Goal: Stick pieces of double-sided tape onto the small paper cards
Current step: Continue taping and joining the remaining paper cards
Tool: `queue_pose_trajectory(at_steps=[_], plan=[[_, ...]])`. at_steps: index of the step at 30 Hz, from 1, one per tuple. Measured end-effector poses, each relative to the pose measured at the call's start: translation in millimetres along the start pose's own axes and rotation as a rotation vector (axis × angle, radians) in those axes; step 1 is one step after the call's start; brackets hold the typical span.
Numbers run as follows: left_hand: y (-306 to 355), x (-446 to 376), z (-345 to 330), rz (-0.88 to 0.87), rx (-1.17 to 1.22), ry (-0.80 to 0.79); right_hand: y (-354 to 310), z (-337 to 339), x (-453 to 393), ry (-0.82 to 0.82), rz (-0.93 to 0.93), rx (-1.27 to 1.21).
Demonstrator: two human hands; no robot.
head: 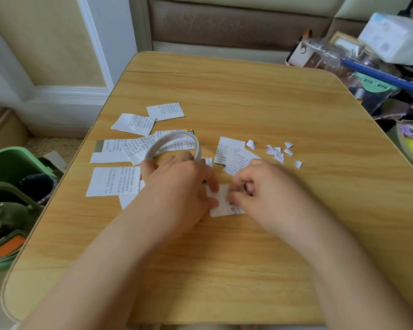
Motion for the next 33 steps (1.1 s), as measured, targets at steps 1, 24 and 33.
queue_pose_trajectory(at_steps=[1,24,33], plan=[[-0.6,0.0,-0.5,-0.003,0.003,-0.005,7.2,5.3,2.7,-0.007,-0.046,-0.03],[-0.1,0.1,-0.7,0.007,-0.01,-0.008,9.8,7.5,4.2,-0.002,-0.047,-0.04],[0.7,0.5,0.7,-0.01,-0.012,0.006,-7.1,-2.3,-0.7,-0.017,0.057,0.029]])
Point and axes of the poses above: each hand's wrist, its own x-axis away from the middle knuckle, its own z-axis out of the back of the hand, y = z × x, the point moved 5 cm from there along -x, towards the middle knuckle, and after that the axes turned 7 degrees about z, right-handed, at the moved point
